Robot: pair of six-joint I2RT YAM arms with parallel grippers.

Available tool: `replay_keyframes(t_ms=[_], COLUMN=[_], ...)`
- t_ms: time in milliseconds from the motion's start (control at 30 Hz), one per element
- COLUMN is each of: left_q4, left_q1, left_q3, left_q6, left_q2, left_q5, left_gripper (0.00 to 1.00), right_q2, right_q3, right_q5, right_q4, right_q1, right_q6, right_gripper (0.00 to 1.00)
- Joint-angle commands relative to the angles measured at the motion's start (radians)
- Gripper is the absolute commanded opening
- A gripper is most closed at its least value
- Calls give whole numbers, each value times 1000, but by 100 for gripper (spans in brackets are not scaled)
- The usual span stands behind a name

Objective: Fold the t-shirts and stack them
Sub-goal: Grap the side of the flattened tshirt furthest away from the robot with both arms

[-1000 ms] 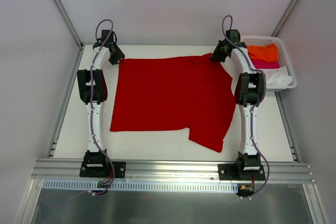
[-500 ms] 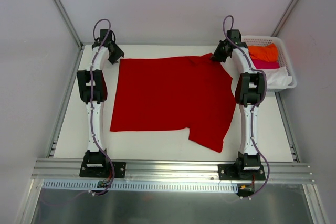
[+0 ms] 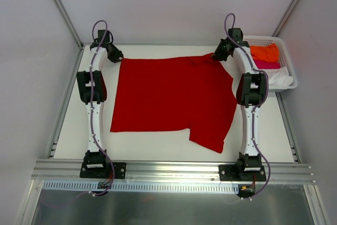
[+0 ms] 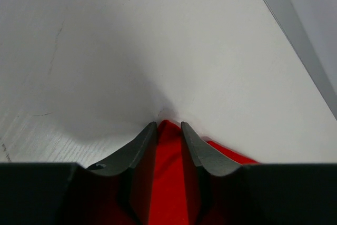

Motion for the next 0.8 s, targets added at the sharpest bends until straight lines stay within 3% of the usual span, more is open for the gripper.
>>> replay_keyframes(t_ms=[0,67,233,433,767], left_q4=[-74,-74,-75,-78,-97], left_q1=[-7,-7,-15,-27,-35], left_q3=[4,5,-1,-47,-267], left_q6=[-5,-5,4,9,70], left_q2=[53,53,42,2,-234], left_q5=[29,32,29,11,-99], left_gripper=[24,23,0,0,0], right_q2=[-102,-107,-118,-124,-239], right_q3=[15,9,-10,-28,-119], right_q5=[-15,-17,-17,-15,-15], right_q4=[-4,-2,3,4,-13], right_q1=[-5,-6,-5,-2,1], right_q6=[-12,-12,-15,-16,-55], right_gripper=[14,14,13,11,2])
